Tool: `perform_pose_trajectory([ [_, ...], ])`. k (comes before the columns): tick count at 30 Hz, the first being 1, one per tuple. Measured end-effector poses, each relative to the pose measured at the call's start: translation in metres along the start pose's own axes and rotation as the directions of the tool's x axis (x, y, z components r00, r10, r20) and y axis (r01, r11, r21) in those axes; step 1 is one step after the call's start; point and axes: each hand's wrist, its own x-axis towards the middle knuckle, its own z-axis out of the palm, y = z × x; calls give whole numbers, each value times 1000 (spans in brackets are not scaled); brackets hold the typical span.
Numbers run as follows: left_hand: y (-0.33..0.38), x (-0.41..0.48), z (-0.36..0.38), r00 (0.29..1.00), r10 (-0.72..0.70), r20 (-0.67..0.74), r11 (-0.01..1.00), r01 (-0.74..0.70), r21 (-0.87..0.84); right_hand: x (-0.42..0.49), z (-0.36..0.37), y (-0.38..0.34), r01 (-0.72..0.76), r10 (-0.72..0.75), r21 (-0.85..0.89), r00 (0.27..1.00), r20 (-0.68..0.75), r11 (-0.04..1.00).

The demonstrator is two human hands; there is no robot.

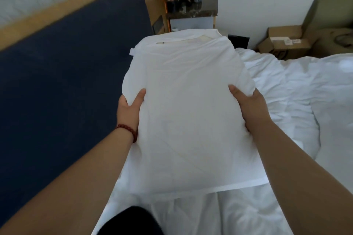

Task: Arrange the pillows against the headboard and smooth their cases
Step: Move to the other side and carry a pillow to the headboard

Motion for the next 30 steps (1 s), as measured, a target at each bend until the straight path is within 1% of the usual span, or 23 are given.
perform_pose_trajectory([
  [5, 22, 26, 8, 999, 24, 32, 1000, -24, 0, 14, 8, -23, 22, -22, 32, 1000, -3, 999],
  [10, 23, 65, 14, 998, 13, 60, 1000, -13, -2, 41, 24, -20, 7, -7, 7, 1000, -22, 1000],
  [16, 5, 149, 55, 992, 0, 125, 1000, -1, 8, 113, 47, -6, -13, 11, -34, 997, -78, 999],
  [18, -10, 184, 75, 988, -28, 151, 1000, 28, 7, 146, 55, 4, -19, 12, -72, 995, -95, 997],
  [21, -39, 235, 105, 974, -112, 197, 993, 106, 42, 200, 66, 25, -42, 23, -163, 993, -115, 986],
  [25, -84, 290, 134, 928, -278, 246, 958, 249, 143, 263, 76, 70, -133, 99, -292, 987, -127, 947],
  [28, -116, 309, 136, 868, -433, 241, 884, 357, 302, 288, 79, 114, -235, 224, -354, 972, -71, 905],
  [30, -138, 316, 124, 798, -542, 265, 817, 426, 389, 289, 72, 145, -346, 370, -319, 929, 15, 882],
])
